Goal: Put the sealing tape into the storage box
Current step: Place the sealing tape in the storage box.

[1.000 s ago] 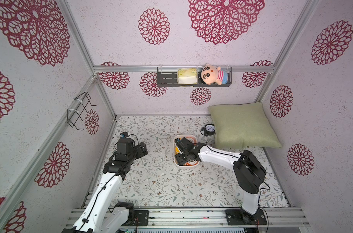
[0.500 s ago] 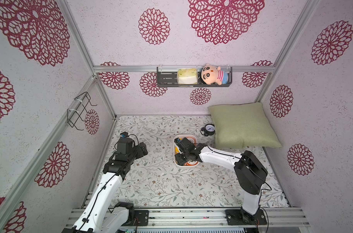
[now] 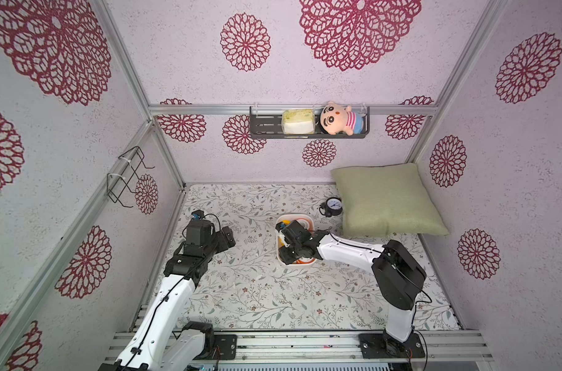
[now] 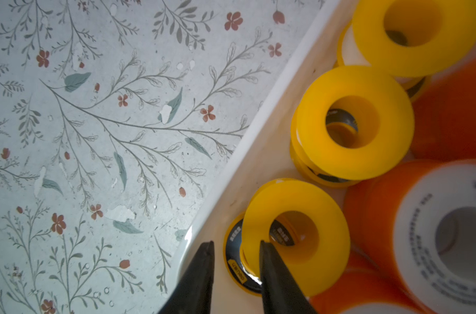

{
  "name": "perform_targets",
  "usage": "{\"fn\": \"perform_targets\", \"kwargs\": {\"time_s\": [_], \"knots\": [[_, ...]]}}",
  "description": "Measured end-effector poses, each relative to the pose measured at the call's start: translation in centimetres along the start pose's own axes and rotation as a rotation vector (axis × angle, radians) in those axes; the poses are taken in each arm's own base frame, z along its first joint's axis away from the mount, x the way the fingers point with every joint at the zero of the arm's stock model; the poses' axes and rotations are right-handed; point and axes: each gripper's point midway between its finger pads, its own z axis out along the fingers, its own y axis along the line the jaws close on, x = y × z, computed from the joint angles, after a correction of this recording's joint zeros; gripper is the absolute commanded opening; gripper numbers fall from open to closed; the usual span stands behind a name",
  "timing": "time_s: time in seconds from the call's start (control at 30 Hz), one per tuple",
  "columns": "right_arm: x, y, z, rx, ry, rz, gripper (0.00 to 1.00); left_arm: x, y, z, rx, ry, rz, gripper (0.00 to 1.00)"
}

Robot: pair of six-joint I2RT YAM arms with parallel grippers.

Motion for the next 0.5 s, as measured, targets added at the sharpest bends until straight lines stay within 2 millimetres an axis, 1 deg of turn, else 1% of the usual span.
{"fn": "perform_targets", "kwargs": {"time_s": [0.13,0.27,0.5], "knots": [[0.1,0.3,-0.3,-0.028,-0.006,0.001,0.34,0.0,0.0,0.0,0.0,0.0,0.0,0.92],[-0.1,0.6,-1.2,-0.052,-0.032,0.001,0.35,0.0,0.0,0.0,-0.001,0.0,-0.001,0.92],[-1.7,0.7,-4.1,-0.09,-0.15,0.015,0.37,0.0,0.0,0.0,-0.001,0.0,-0.001,0.92]]}}
